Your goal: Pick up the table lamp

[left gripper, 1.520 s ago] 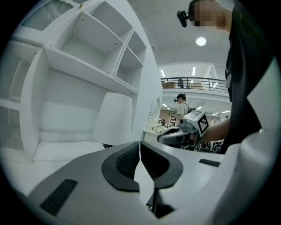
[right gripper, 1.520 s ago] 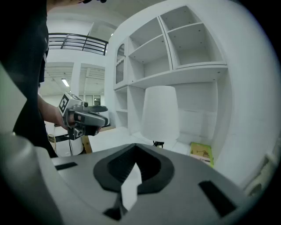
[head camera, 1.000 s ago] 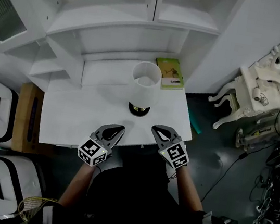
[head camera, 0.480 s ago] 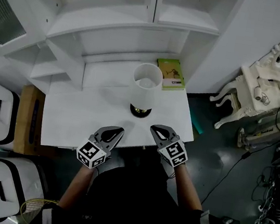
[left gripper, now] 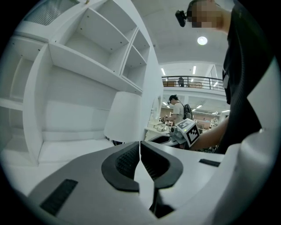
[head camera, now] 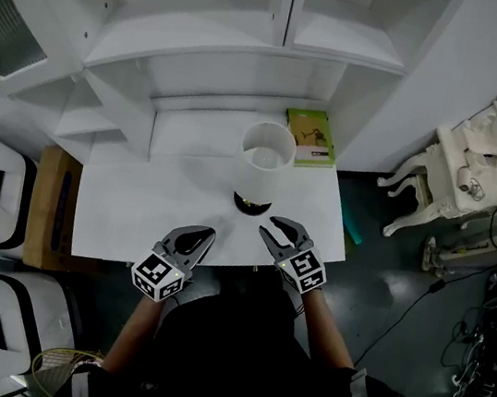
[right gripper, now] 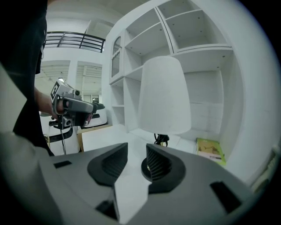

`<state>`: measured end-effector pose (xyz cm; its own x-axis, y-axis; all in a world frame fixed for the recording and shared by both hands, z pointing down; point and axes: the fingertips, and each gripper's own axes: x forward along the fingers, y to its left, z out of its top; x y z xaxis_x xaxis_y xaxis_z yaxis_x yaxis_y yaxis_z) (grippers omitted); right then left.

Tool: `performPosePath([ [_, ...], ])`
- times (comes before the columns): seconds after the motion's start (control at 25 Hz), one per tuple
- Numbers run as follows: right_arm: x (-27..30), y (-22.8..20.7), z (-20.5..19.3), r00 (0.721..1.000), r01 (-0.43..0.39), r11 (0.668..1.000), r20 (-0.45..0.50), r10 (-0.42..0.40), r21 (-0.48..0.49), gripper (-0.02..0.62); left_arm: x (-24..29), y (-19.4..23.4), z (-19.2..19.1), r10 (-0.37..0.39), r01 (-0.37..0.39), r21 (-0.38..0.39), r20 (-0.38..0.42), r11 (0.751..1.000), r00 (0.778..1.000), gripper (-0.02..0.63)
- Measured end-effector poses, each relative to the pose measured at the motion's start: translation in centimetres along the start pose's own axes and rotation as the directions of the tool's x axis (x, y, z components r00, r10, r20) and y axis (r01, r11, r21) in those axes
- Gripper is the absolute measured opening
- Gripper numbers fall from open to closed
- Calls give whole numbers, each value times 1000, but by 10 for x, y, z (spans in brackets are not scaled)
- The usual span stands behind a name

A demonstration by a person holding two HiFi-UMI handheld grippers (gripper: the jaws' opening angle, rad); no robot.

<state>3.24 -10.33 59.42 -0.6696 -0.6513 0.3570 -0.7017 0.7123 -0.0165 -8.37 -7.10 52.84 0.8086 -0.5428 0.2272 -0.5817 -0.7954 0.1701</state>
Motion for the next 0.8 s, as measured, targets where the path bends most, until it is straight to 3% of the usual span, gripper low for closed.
performPosePath([
  [0.2,17,-19,-7,999,22,999,41,-23,34,167,1,8,-1,22,-22,-7,-14,1000,1000,17],
  [0.4,39,-36,-14,995,77,997,55,-78,18,167,-2,14,-1,53,-54,-15,-26,998,998,17],
  [0.8,90,-52,-25,996,76,997,58,-74,-32,190,-20,20,-11,110,-112,-38,-69,993,992,17],
])
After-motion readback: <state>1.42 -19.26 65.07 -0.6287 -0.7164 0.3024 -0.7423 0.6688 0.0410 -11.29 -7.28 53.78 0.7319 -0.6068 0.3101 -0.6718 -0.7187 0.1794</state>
